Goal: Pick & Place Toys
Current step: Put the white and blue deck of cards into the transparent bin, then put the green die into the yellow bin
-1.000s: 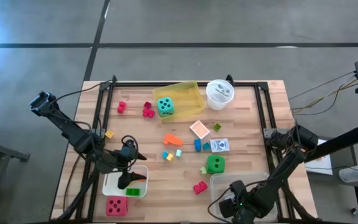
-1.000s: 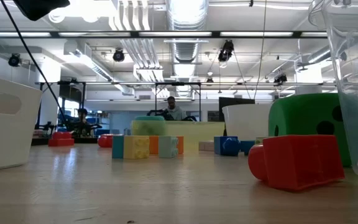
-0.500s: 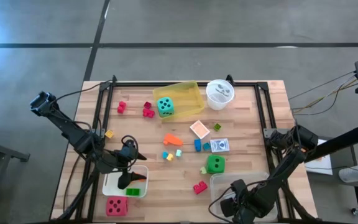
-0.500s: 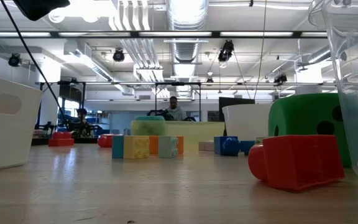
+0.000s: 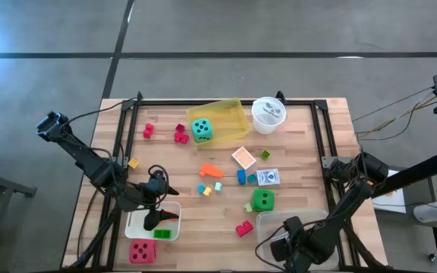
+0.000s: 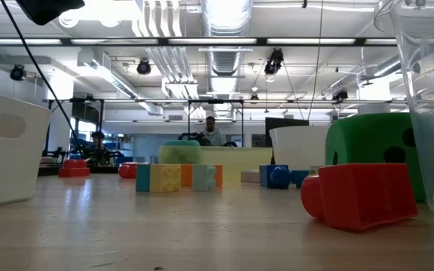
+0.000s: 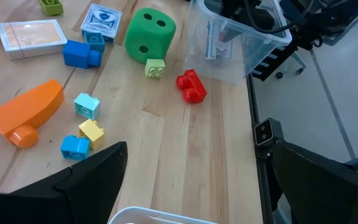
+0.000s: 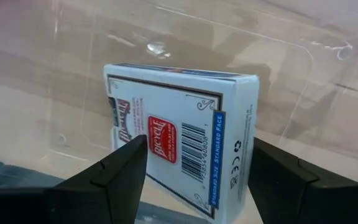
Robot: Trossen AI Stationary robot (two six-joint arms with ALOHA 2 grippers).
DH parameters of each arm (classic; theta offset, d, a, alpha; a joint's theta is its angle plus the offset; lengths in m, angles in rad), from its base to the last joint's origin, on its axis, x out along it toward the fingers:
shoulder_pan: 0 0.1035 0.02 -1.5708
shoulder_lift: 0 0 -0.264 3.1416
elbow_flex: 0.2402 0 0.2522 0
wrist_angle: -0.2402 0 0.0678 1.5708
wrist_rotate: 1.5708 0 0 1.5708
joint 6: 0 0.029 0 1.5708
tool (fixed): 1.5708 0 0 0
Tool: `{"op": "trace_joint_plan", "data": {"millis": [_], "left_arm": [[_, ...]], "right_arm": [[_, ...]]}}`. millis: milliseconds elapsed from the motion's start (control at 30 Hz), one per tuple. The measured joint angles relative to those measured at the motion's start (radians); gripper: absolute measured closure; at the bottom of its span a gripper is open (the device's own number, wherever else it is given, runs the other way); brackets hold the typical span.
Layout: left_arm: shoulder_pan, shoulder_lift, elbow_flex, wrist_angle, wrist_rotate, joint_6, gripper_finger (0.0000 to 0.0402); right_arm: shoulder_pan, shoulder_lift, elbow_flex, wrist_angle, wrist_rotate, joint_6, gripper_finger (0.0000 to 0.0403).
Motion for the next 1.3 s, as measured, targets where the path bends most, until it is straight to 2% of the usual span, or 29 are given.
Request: {"op": "trace_joint_plan", "data": {"millis": [967,1167,1300], "left_arm": [[0.000,0.000,0.000,-0.001,0.000,0.001,0.0016],[0.000,0.000,0.000,-0.001,0.000,0.001,0.0016],[0.000,0.000,0.000,-0.001,0.000,0.003,0.0016]], "right_arm": [[0.001,0.000,-0.019,-0.005,-0.019,0.012,0.0157],[0.001,-0.006,0.026,-0.021,-0.020,-0.034,0.0157],[0.001,-0.007,0.081,-0.105,-0.020,-0.049,0.0157]]}}
